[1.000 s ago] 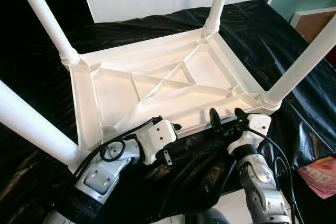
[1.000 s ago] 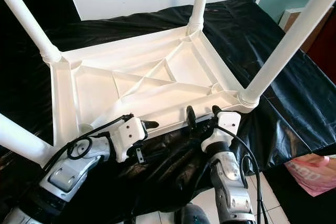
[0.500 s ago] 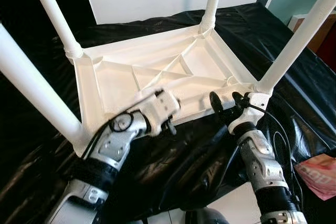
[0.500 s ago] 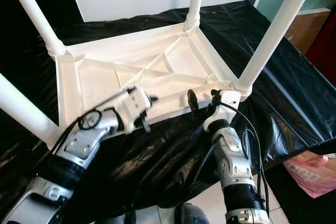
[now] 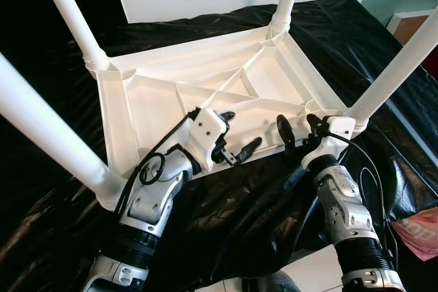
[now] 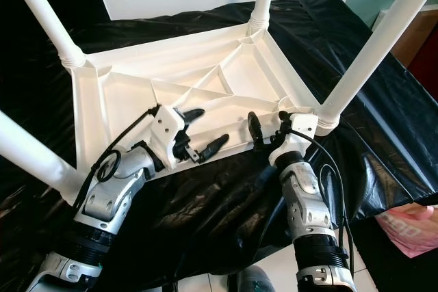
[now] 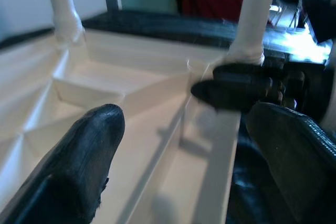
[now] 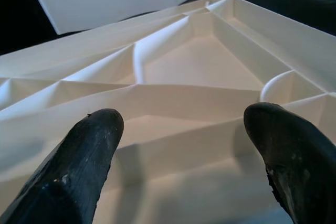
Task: Building children table
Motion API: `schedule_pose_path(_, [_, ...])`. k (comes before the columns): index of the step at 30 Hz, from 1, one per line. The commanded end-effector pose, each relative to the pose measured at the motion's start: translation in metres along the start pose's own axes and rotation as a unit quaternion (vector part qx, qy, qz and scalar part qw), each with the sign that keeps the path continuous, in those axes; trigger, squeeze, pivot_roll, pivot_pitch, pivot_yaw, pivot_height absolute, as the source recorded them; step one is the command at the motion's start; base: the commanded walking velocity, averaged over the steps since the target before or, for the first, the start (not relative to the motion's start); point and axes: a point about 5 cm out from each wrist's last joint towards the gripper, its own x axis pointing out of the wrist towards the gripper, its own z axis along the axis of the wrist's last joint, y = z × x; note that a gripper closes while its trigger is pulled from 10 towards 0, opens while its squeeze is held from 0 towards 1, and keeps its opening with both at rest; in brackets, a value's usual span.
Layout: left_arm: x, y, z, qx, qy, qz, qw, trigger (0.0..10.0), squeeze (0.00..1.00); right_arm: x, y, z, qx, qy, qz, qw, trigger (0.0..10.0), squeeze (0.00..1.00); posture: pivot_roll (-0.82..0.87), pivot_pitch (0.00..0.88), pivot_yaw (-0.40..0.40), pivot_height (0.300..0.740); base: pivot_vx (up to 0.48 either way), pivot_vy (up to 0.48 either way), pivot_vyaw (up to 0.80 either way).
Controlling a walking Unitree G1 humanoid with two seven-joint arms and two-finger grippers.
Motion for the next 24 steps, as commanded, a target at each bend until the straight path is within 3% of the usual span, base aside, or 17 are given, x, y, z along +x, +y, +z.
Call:
schedule_pose_path(1, [-0.002,-0.008,0.000,-0.010,-0.004,-0.027,1.000,10.0,0.00,-0.005,-0.002,-0.005,-0.003,0.007,0.000,1.000,10.0,0.00,0.03,0.149,-0.044,0.740,0.000,0.000,0.00])
schedule_pose_path(3, [-0.019,-0.016,0.004,-0.035,-0.005,-0.042,0.998,10.0,0.00,-0.009,0.001,-0.005,-0.006,0.002,-0.004,1.000,10.0,0.00,0.05,0.155,-0.057,0.740,0.000,0.000,0.00])
schedule_pose_path(7, [-0.027,-0.019,0.005,-0.047,0.000,-0.047,0.998,10.0,0.00,-0.012,0.000,-0.004,-0.016,-0.007,-0.028,0.999,10.0,0.00,0.06,0.157,-0.066,0.740,0.000,0.000,0.00])
schedule_pose_path(11, [-0.062,-0.027,0.009,-0.113,0.009,-0.056,0.992,10.0,0.00,-0.027,-0.008,-0.008,-0.080,-0.011,-0.158,0.984,10.0,0.00,0.08,0.163,-0.085,0.740,0.000,0.000,0.00])
schedule_pose_path(18, [-0.077,-0.033,0.009,-0.131,0.023,-0.071,0.989,10.0,0.00,-0.030,-0.009,-0.010,-0.081,-0.009,-0.178,0.981,10.0,0.00,0.09,0.166,-0.098,0.740,0.000,0.000,0.00])
schedule_pose_path(22, [-0.117,-0.030,0.011,-0.119,0.080,-0.062,0.988,10.0,0.00,-0.025,-0.010,-0.012,-0.078,-0.004,-0.172,0.982,10.0,0.00,0.11,0.164,-0.109,0.740,0.000,0.000,0.00])
schedule_pose_path(23, [-0.117,-0.030,0.011,-0.119,0.080,-0.062,0.988,10.0,0.00,-0.025,-0.010,-0.012,-0.078,-0.004,-0.172,0.982,10.0,0.00,0.11,0.164,-0.109,0.740,0.000,0.000,0.00])
schedule_pose_path(24, [-0.127,-0.026,0.012,-0.117,0.096,-0.058,0.987,10.0,0.00,-0.024,-0.010,-0.012,-0.080,-0.002,-0.172,0.982,10.0,0.00,0.11,0.164,-0.110,0.740,0.000,0.000,0.00])
